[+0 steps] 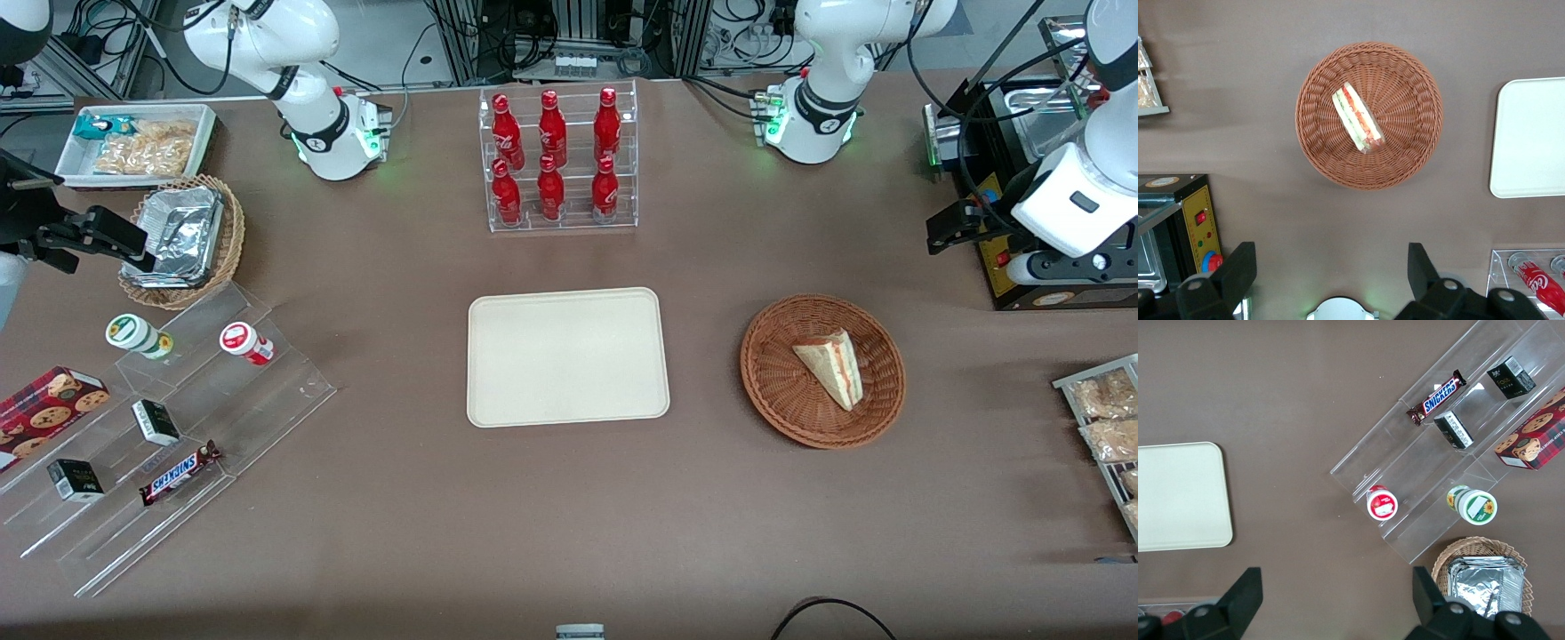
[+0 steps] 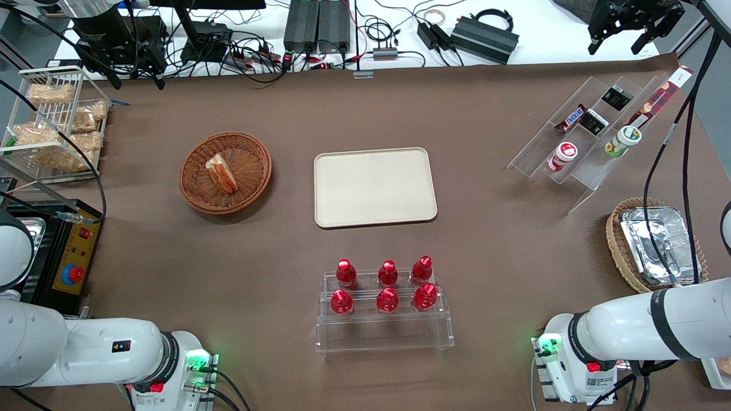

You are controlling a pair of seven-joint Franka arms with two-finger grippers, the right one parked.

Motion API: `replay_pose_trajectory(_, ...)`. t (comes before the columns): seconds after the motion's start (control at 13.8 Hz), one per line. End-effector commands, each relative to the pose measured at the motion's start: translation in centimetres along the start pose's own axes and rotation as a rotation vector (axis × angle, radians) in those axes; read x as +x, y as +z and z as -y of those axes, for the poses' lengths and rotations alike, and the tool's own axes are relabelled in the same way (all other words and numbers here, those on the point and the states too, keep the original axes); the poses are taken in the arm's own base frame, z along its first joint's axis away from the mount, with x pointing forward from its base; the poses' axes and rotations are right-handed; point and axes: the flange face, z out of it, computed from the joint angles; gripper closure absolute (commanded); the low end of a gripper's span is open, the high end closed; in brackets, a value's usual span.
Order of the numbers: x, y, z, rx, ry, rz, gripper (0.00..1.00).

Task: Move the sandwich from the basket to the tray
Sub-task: 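Move the left gripper down over the wrapped sandwich in the wicker basket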

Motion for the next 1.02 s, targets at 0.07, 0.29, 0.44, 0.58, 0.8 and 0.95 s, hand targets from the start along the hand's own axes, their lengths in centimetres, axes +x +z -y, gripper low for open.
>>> replay_pose_trajectory(0.07,0.0,0.4,0.3,0.01,0.012,0.013,0.0)
replay_pose_trajectory(0.29,1.0,4.9,0.2,0.013,0.016,0.107,0.0)
replay_pose_trajectory(0.44,1.5,8.1,0.1,0.014,0.016,0.156,0.0)
replay_pose_trajectory(0.58,2.3,11.1,-0.1,0.014,0.018,0.173,0.0)
replay_pose_trajectory(0.8,2.0,16.0,-0.4,0.017,0.021,0.17,0.0)
replay_pose_trajectory(0.95,1.9,18.9,-0.6,0.017,0.016,0.153,0.0)
